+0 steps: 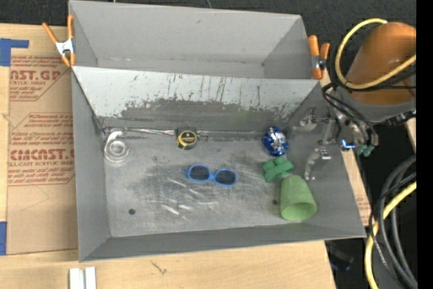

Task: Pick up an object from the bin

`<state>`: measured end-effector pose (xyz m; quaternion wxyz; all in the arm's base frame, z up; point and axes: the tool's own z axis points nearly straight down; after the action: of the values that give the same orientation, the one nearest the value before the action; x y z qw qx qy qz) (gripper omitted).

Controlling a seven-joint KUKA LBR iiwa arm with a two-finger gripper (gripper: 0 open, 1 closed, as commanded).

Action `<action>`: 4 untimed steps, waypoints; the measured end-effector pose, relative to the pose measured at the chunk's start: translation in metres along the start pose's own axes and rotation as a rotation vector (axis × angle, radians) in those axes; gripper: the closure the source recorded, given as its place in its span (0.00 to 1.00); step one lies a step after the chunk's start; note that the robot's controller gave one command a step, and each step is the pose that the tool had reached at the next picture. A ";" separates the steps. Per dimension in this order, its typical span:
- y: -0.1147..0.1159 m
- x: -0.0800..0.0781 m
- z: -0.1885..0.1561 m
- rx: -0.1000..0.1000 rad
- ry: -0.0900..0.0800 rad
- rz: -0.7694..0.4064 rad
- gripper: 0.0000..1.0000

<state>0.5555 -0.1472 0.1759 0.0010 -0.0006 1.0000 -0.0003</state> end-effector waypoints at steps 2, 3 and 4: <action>0.062 0.046 0.102 0.003 -0.011 0.165 0.00; 0.038 0.048 0.102 -0.010 -0.008 -0.038 0.00; 0.025 0.033 0.103 -0.021 -0.007 0.002 0.00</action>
Offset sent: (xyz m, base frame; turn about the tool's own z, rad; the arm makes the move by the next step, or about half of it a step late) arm -0.0651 0.0121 -0.0993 0.0029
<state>0.5225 -0.1227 0.0732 0.0044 0.0004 0.9999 0.0103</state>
